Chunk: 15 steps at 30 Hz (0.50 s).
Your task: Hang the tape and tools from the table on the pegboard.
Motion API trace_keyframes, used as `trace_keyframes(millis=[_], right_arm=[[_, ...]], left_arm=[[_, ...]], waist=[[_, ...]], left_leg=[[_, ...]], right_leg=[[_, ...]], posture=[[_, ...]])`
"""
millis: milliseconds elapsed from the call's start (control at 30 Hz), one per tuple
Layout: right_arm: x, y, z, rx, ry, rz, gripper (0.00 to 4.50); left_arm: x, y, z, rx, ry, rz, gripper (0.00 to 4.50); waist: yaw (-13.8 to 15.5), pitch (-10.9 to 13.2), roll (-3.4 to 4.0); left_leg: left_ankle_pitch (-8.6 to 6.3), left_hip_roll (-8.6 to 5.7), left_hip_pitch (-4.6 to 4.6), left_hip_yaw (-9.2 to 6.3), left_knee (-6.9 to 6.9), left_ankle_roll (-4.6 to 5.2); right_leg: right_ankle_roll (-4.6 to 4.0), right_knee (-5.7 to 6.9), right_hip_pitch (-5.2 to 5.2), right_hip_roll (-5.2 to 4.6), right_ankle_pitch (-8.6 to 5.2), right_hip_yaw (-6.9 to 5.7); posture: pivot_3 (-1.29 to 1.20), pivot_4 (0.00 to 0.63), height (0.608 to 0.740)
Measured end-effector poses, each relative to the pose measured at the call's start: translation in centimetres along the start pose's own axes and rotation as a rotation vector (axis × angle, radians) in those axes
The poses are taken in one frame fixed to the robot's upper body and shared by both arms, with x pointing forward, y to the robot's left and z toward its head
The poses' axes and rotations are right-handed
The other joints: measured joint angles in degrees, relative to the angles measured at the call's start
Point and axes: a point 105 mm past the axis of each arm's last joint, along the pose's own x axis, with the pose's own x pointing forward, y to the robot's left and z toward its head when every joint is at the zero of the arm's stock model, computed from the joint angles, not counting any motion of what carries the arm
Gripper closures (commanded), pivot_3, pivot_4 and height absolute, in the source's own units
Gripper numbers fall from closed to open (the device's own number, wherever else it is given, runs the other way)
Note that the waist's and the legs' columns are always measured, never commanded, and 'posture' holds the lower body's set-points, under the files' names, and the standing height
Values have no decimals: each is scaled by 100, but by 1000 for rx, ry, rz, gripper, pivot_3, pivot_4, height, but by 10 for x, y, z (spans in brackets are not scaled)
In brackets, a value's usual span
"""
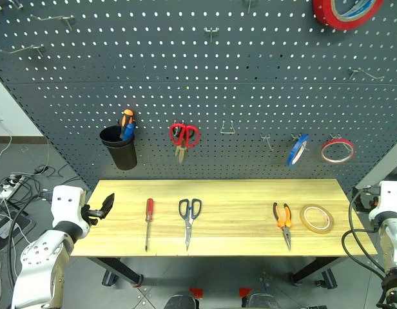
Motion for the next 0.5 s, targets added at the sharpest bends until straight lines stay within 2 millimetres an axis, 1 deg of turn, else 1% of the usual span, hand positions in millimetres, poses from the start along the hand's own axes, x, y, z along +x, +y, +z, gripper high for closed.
trace_keyframes(millis=[100, 167, 300, 400, 500], right_arm=[[0, -2, 3, -16, -8, 5, 0], [2, -2, 6, -20, -17, 11, 0], [4, 1, 9, -23, -24, 21, 0], [3, 2, 6, -68, -7, 32, 0], [0, 1, -2, -80, 23, 33, 0]], left_arm=[[0, -1, -1, -1, 4, -10, 672], [0, -1, -1, 0, 6, -11, 672], [-2, 1, 2, 25, 9, -15, 672], [-4, -4, 5, 26, -4, -42, 672], [-3, -9, 13, 14, -37, -54, 672]], waist=[[-3, -2, 3], [-5, -2, 3], [-2, -1, 4], [-2, -1, 3], [-3, 1, 4]], left_leg=[[0, 0, 1, 0, 0, 0], [0, 1, 1, 0, 0, 0], [0, 0, 1, 0, -1, 1], [0, 1, 0, 1, 0, 1], [0, 2, 0, 0, 0, 1]], right_leg=[[0, 0, 0, 0, 0, 0], [0, 0, 0, 1, 0, 0], [0, -2, 0, 0, 0, 0], [0, -2, 0, 0, 0, 1], [0, -1, 2, 0, 0, -1]], posture=[[116, 11, 740], [115, 24, 740], [109, 18, 740], [99, 23, 740], [73, 33, 740]])
